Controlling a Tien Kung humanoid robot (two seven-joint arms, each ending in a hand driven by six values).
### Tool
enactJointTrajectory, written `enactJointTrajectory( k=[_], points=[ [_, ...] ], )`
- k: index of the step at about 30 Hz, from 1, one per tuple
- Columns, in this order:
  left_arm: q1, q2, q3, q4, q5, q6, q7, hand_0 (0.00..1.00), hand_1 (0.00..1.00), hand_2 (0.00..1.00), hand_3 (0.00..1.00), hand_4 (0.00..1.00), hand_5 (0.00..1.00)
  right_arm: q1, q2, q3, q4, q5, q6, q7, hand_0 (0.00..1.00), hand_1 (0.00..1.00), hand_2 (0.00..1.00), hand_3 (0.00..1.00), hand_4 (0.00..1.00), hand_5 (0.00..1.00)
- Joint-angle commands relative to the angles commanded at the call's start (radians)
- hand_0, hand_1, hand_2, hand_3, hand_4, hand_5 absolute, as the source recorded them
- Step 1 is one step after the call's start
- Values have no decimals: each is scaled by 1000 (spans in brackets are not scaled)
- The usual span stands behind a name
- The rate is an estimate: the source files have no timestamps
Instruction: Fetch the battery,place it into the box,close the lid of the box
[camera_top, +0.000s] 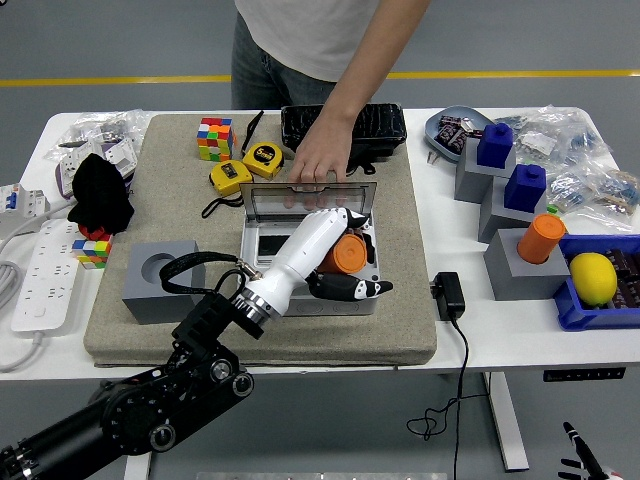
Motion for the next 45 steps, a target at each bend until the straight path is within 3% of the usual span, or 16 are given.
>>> enactJointTrajectory(
  k=[2,3,8,9,14,15,26,27,36,44,45],
  points=[
    [-10,-6,-8,27,-13,0,-6,99,38,45,2,958,66,0,0,-4,0,0,0,-1,806,718,723,773,998,998],
    [-15,-9,-15,40,-20,1,-10,99,38,45,2,998,238,0,0,-5,0,-1,1,-1,807,718,723,773,998,998],
    [-37,-26,-52,99,-32,3,-25,99,38,45,2,998,238,0,0,-1,0,-7,1,-2,807,718,723,773,998,998],
    [-40,-30,-58,106,-33,4,-28,99,36,46,2,998,412,0,0,0,0,-8,0,-3,805,718,723,773,998,998],
    [-51,-30,-75,135,-27,-1,-34,99,36,46,2,998,412,1,0,2,0,-9,0,-2,805,718,723,773,998,998],
    [-51,-30,-77,134,-27,-4,-35,111,37,49,14,998,511,2,0,-3,0,-3,0,-1,806,718,723,772,998,998],
    [-49,-30,-85,129,-29,-17,-30,142,59,70,51,998,575,2,-1,1,0,-7,1,-1,807,718,722,772,998,998],
    [-50,-30,-86,130,-29,-17,-30,199,114,110,88,998,595,2,-1,0,0,-6,1,-1,806,718,722,772,998,998],
    [-65,-30,-87,184,-19,-7,-50,210,120,116,90,998,575,2,-1,3,0,-6,0,-1,806,718,722,773,998,998],
    [-68,-30,-114,190,16,-5,-50,220,143,135,107,998,567,1,-1,4,0,-7,0,-2,806,718,722,772,998,998],
    [-67,-30,-116,188,20,-5,-50,264,213,213,184,998,566,2,-1,4,0,-8,0,-2,805,718,722,772,998,998]
  ],
)
